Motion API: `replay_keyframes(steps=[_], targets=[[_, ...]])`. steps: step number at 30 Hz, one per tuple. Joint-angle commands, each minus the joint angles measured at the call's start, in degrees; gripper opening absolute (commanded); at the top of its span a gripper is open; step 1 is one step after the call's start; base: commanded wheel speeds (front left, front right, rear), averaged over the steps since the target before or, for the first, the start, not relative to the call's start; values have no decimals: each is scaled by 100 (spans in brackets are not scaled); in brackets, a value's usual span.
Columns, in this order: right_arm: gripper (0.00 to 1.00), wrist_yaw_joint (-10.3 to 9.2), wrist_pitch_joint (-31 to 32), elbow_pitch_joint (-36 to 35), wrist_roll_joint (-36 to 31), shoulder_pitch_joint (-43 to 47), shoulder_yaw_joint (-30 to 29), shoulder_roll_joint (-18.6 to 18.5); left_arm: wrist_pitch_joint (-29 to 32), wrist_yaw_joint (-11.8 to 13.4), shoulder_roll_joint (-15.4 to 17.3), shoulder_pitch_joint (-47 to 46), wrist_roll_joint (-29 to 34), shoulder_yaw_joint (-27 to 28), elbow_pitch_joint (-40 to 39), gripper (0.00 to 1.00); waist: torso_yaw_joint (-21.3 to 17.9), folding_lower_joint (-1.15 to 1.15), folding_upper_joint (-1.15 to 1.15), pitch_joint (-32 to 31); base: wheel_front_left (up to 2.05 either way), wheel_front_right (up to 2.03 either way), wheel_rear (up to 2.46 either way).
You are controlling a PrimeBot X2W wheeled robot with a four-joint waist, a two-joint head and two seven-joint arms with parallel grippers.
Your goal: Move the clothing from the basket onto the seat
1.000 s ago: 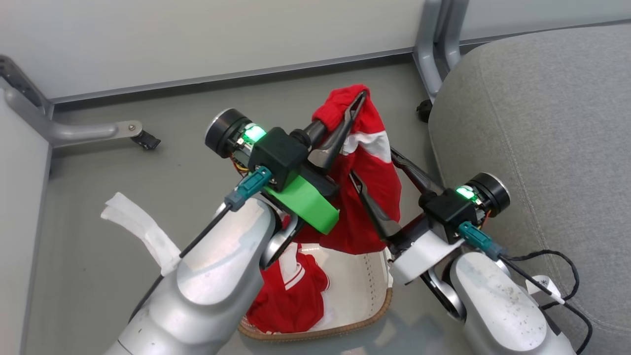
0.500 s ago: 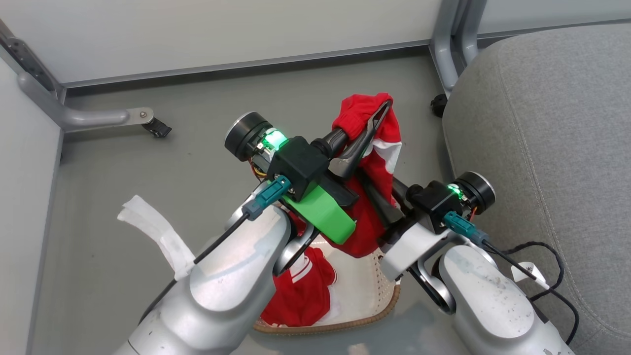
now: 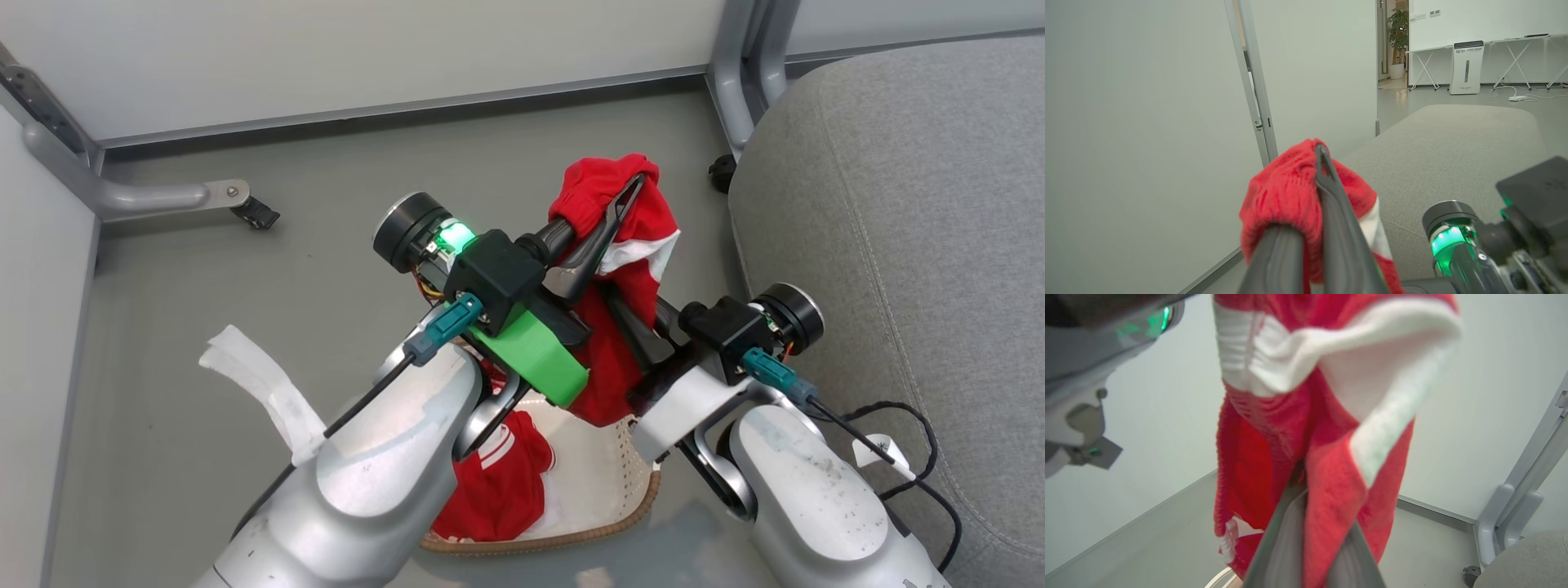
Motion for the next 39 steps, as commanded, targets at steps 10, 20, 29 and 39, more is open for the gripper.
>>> replay_keyframes(steps=[10, 20, 29, 39], targets=[[0, -2, -28, -102, 49, 101, -78, -3, -3, -12, 42, 94, -19, -44, 60, 0, -3, 0, 0, 51, 0, 0, 0], [0, -2, -28, -99, 66, 69, -178, -6, -3, -12, 30, 113, -62, -90, 135, 100, -15, 0, 0, 64, 0, 0, 0], [0, -2, -28, -105, -102, -42, -733, -5, -3, -12, 20, 207, -98, -211, 203, 100, 27, 0, 0, 94, 0, 0, 0], [0, -2, -27, -262, -229, -6, -1278, -40, -3, -11, 136, 354, 6, -103, 211, 100, -136, 0, 0, 221, 0, 0, 0]])
